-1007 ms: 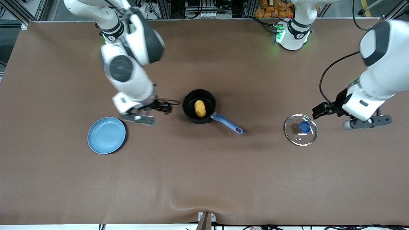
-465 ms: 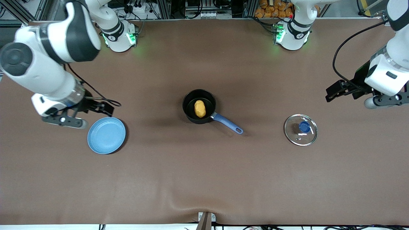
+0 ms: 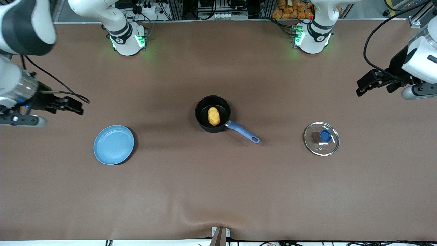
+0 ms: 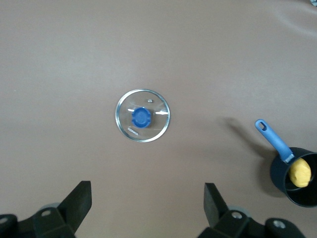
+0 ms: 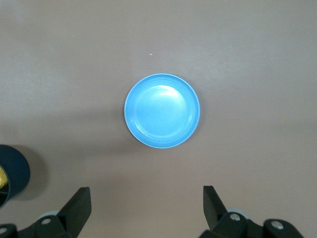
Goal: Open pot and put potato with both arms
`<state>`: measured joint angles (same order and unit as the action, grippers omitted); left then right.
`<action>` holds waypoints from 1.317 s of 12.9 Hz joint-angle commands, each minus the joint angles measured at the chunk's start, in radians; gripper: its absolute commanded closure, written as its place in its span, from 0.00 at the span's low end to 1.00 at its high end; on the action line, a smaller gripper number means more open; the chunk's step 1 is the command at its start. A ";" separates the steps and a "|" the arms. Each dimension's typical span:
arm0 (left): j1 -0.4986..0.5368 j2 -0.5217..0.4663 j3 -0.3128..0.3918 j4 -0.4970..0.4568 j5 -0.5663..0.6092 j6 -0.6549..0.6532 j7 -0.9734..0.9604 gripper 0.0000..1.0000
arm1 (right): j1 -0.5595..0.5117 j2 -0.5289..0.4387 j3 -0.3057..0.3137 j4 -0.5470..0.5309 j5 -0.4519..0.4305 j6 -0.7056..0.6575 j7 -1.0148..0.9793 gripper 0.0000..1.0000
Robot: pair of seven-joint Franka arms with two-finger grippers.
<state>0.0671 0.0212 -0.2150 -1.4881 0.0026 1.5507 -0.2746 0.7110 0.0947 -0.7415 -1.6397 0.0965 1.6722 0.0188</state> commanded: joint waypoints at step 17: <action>-0.104 -0.173 0.148 -0.144 0.013 -0.072 0.133 0.00 | -0.680 -0.046 0.652 0.010 -0.075 0.003 0.017 0.00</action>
<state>-0.0369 -0.1311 -0.0683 -1.6088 0.0103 1.4550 -0.1568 0.0550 0.0745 -0.1217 -1.6309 0.0461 1.6820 0.0130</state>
